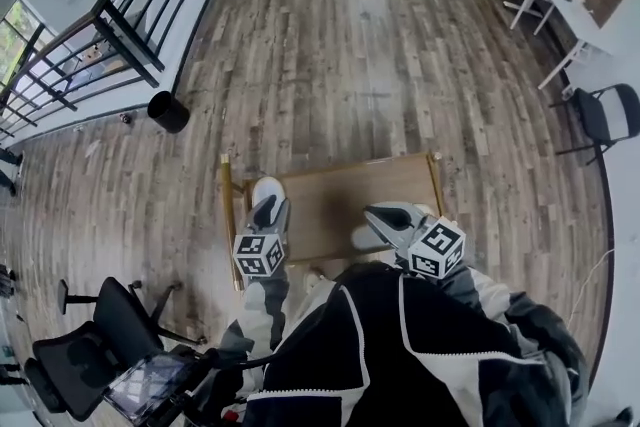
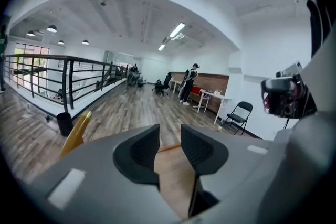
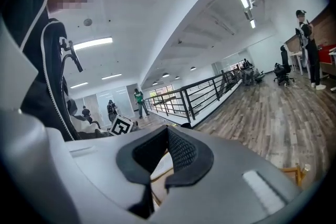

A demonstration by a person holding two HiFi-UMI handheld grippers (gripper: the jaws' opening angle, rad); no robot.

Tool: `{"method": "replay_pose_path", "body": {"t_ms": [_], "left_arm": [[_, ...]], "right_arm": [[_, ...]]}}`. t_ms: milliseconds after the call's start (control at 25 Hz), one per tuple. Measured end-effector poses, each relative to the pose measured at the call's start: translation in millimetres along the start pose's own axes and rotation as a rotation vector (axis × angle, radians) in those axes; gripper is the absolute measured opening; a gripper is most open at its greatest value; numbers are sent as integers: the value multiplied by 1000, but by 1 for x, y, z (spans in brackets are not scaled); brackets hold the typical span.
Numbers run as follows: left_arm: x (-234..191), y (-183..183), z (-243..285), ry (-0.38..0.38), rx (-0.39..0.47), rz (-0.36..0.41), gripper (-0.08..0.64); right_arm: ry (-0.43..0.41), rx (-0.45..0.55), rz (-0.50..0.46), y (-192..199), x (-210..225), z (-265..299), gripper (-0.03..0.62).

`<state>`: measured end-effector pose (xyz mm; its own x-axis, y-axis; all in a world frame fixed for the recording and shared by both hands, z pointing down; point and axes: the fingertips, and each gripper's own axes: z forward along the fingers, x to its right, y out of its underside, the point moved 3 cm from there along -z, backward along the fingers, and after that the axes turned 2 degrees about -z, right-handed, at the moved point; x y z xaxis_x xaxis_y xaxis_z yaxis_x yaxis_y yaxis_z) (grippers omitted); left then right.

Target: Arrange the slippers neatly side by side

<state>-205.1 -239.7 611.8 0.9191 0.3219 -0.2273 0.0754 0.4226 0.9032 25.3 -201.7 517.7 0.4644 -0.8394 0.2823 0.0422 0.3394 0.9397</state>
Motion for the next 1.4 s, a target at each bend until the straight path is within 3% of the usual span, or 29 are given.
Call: {"method": "replay_pose_path", "body": {"t_ms": [240,400,600,920,1200,1400], "left_arm": [[66,-70,-41,159,223,57,95],[103,-91,-66,267,308,62,20],[130,-90,-78,350,290,101,20],[133,-97,-82,444,289,84,20],[140,-109,-91,592,285,116,20],[130,-103,-95,660,252,119,20]], "right_arm": [[-58,6,-49,-8,-10,17,5],[-61,19,-69,-12,-14,20,5],[-69,28,-78,-11,-22,25,5],[-32,50,-76,-10,-34,23,5],[50,73,-52,-9,-42,26,5],[171,67,-12,9,-37,27,5]]}}
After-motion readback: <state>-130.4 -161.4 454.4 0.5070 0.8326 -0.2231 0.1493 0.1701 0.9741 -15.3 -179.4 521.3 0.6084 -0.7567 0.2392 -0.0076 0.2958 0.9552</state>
